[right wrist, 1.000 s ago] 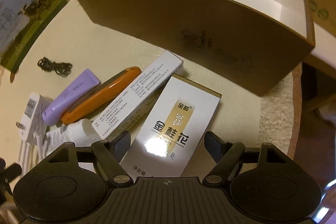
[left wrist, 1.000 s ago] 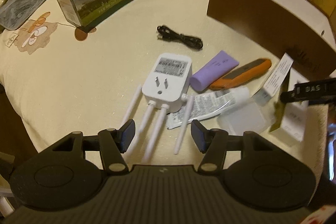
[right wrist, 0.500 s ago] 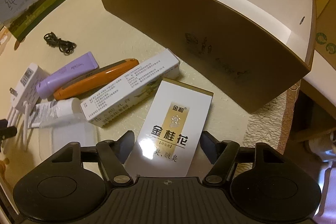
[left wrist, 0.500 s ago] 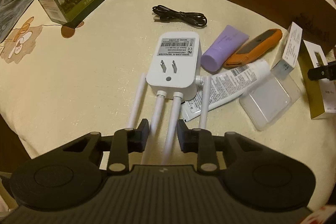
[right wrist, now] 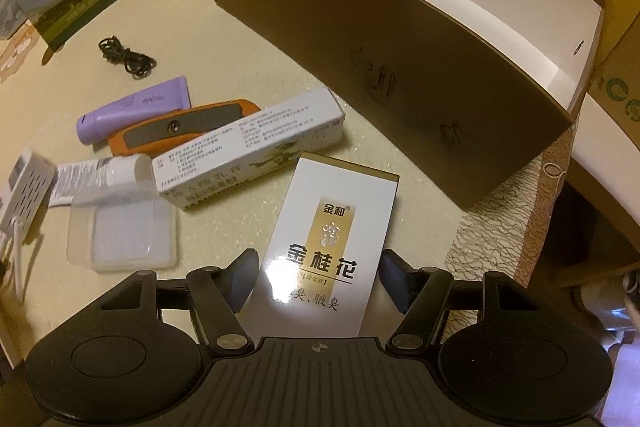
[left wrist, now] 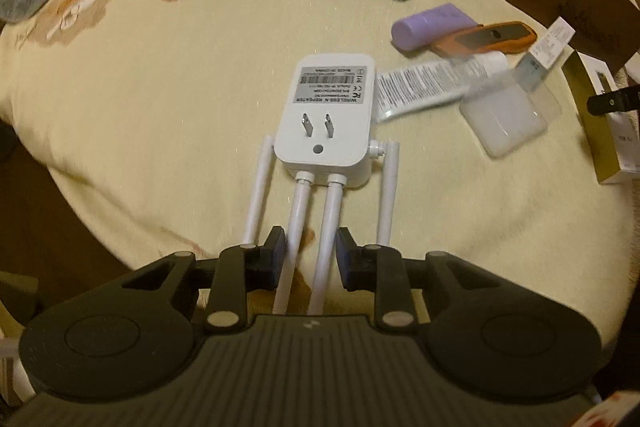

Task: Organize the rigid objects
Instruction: 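Grasp the white wireless repeater by its body with the left tool, then carry the repeater and the gold-text box over the brown box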

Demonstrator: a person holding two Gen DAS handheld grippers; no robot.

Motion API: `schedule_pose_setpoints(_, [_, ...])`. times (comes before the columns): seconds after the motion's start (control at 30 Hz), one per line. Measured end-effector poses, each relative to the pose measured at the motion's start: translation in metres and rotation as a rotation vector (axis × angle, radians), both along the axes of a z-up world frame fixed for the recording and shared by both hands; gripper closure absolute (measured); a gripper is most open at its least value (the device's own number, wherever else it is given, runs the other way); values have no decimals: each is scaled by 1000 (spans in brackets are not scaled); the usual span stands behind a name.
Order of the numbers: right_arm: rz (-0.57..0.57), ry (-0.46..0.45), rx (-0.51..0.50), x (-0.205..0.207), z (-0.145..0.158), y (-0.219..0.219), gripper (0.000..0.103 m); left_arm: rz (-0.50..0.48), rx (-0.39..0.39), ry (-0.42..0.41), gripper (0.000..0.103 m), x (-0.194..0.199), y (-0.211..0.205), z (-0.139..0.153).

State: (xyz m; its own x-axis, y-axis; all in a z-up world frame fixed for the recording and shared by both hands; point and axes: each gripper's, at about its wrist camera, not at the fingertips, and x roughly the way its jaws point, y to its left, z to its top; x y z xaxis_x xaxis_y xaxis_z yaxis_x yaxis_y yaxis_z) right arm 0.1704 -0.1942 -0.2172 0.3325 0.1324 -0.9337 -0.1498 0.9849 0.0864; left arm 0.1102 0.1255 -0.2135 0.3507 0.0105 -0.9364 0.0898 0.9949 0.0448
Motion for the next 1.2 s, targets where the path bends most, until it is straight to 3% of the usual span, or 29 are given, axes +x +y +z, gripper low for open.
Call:
schedule_pose_setpoints(0.07, [1, 2, 3, 0, 0, -1, 40, -4, -10, 2, 78, -1, 0, 4])
schedule_pose_setpoints(0.37, [-51, 6, 37, 4, -1, -5, 40, -26, -53, -92, 47, 40, -3, 26])
schedule_pose_setpoints(0.77, [-84, 18, 36, 7, -4, -3, 39, -88, -20, 12, 47, 77, -5, -11])
schedule_pose_setpoints(0.93, [-90, 32, 34, 9, -9, -1, 40, -120, 21, 18, 47, 79, -13, -18])
schedule_pose_setpoints(1.2, [-50, 10, 26, 2, -6, 0, 44, -81, 55, 8, 48, 75, -17, -14])
